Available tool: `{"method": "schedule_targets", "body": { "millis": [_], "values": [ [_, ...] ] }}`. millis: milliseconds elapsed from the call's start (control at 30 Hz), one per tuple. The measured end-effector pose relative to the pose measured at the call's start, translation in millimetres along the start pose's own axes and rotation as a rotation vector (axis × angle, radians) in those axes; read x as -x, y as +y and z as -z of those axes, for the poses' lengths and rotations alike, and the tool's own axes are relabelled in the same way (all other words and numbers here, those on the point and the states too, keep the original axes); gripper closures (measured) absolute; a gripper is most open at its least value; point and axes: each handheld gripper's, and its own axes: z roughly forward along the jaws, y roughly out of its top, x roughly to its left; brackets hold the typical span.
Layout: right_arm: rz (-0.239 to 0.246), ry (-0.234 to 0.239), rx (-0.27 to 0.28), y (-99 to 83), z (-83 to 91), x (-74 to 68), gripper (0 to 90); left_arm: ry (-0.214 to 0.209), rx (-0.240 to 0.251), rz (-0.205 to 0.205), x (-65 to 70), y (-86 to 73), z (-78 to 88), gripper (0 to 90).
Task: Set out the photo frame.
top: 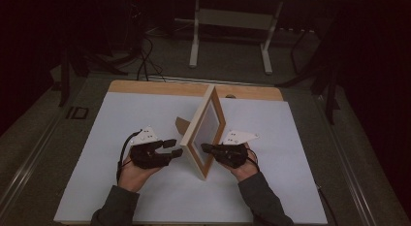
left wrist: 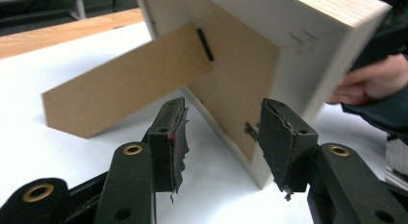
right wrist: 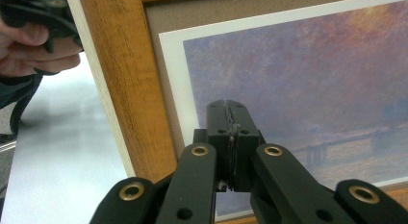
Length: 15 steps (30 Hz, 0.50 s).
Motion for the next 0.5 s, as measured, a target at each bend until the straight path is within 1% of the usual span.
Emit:
{"method": "schedule_targets", "body": {
  "millis": [100, 167, 267, 333, 367, 400, 500],
  "values": [
    [0.001, 0.000, 0.000, -0.2, 0.2, -0.1, 89.3, -0.015, 0.002, -0.009, 4.9, -1.1, 1.7, 51.9],
    [0.001, -0.002, 0.000, -0.3, 0.4, 0.0, 89.2, -0.010, 0.003, -0.013, 7.2, -1.7, 2.5, 52.0],
    [0.000, -0.002, 0.002, -0.1, 0.2, 0.1, 89.1, -0.013, 0.004, -0.011, 9.6, -3.2, 4.0, 51.8],
    [0.000, -0.003, 0.003, -0.1, 0.1, 0.0, 89.0, -0.028, 0.004, -0.011, 11.7, -4.1, 4.8, 49.8],
    [0.000, -0.003, 0.002, -0.1, -0.2, -0.1, 89.0, -0.028, 0.004, -0.011, 11.7, -4.1, 4.8, 49.5],
    [0.000, -0.003, 0.002, -0.1, -0.6, 0.0, 89.0, -0.034, 0.002, -0.020, 15.5, -3.9, 4.9, 48.8],
    [0.002, 0.001, 0.000, 0.0, -2.2, -0.8, 89.0, -0.038, 0.005, -0.036, 21.5, -0.9, 2.7, 47.4]
  ]
}}
